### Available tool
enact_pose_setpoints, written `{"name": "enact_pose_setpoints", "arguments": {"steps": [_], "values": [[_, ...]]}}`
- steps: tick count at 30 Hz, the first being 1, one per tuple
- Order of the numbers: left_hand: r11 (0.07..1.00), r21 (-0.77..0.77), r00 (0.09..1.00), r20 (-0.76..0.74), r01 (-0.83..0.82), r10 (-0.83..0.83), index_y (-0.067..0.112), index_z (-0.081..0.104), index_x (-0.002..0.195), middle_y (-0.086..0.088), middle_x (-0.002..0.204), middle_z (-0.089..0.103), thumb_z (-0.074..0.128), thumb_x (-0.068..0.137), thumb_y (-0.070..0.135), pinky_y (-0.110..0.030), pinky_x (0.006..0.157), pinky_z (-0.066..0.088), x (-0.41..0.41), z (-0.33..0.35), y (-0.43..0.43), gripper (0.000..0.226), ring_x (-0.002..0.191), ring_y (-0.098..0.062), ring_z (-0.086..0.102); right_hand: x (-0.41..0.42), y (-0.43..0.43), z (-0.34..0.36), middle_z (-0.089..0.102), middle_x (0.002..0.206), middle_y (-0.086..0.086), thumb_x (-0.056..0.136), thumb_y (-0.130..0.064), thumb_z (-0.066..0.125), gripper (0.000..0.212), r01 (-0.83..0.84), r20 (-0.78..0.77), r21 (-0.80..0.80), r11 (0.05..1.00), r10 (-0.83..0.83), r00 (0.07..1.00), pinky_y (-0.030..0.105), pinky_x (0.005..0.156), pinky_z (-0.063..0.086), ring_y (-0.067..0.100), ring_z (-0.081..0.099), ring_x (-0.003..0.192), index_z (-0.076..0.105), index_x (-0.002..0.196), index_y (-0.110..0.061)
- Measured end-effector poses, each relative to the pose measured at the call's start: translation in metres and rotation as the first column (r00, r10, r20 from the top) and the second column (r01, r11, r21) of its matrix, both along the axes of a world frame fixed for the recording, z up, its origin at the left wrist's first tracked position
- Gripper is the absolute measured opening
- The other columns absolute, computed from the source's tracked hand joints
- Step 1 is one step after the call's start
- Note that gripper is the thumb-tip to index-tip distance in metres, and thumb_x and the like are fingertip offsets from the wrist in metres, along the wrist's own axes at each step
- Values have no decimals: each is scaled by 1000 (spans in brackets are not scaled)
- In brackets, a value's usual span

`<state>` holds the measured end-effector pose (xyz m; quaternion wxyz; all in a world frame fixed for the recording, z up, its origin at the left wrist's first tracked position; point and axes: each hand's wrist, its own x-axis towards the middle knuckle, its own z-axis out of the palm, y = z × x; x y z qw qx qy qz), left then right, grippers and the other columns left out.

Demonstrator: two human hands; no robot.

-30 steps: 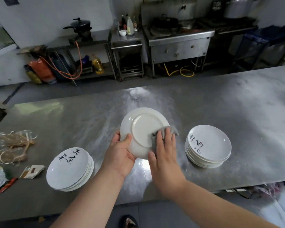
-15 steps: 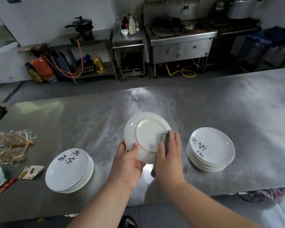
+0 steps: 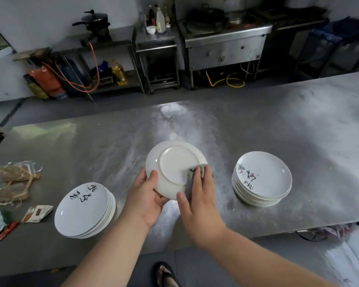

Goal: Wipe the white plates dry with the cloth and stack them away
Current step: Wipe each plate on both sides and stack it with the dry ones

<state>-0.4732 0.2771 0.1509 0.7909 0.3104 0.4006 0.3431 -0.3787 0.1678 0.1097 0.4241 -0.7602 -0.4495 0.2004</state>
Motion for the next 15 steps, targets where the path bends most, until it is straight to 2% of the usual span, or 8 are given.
{"name": "enact_pose_setpoints", "arguments": {"steps": [1, 3, 4, 6, 7, 10, 12, 15], "values": [[1000, 2, 1000, -1, -6, 6, 20, 62, 128, -10, 120, 76, 41, 111, 15, -44, 71, 65, 3, -1, -3, 27, 102, -27, 77, 3, 3, -1, -16, 172, 1, 97, -63, 22, 89, 3, 3, -12, 1000, -3, 1000, 31, 130, -1, 13, -16, 159, 2, 167, -13], [1000, -1, 1000, 4, -11, 11, 21, 61, 127, -9, 120, 77, 41, 111, 14, -45, 73, 65, 7, -1, -7, 27, 103, -26, 77, 29, 21, -3, 20, 162, 10, 103, -49, 28, 67, 50, 29, 35, 998, -51, 998, 38, 125, 23, 30, 21, 152, 31, 157, -10], [1000, 2, 1000, 10, -11, 10, 21, 60, 127, -8, 120, 76, 41, 111, 13, -45, 73, 65, 8, -1, -7, 26, 105, -25, 76, 45, 30, 0, 29, 157, 9, 105, -43, 29, 59, 89, 5, 31, 996, -90, 996, 38, 122, 27, 29, 30, 147, 37, 153, -10], [1000, 17, 1000, 27, -9, 9, 19, 58, 128, -8, 124, 75, 42, 111, 11, -45, 75, 64, 11, 1, -6, 25, 110, -26, 74, 63, 38, 3, 25, 167, 4, 109, -40, 27, 57, 134, -68, 13, 991, -133, 989, 32, 127, 19, 18, 21, 156, 31, 161, -18], [1000, 24, 999, 35, -9, 8, 18, 57, 128, -8, 125, 74, 42, 111, 11, -45, 75, 64, 12, 2, -6, 24, 112, -26, 74, 59, 37, 3, 17, 172, 1, 111, -38, 29, 56, 150, -96, 19, 989, -147, 984, 22, 127, 10, 7, 11, 158, 26, 164, -20], [999, 37, 997, 68, 30, -33, 16, 54, 132, -11, 129, 72, 43, 109, 7, -44, 76, 63, 12, 3, -12, 27, 115, -29, 72, 22, 16, 8, -1, 173, -12, 112, -29, 40, 60, 223, -241, 99, 970, -194, 951, -4, 109, -2, -28, -9, 141, 17, 167, -21], [994, 53, 990, 101, 91, -96, 15, 52, 138, -12, 134, 70, 52, 103, 2, -44, 80, 63, 7, 4, -15, 38, 121, -31, 69, 18, 8, 9, 1, 172, -17, 111, -26, 44, 62, 264, -335, 124, 957, -210, 919, -8, 105, 2, -30, -5, 140, 18, 167, -23], [982, 67, 976, 111, 178, -185, 18, 49, 146, -14, 141, 64, 65, 84, 2, -47, 87, 61, 0, 6, -8, 66, 127, -32, 65, 58, 17, 11, 30, 166, -11, 105, -13, 52, 57, 240, -284, 166, 956, -187, 940, -2, 111, 16, -11, 24, 146, 39, 160, -20]]}}
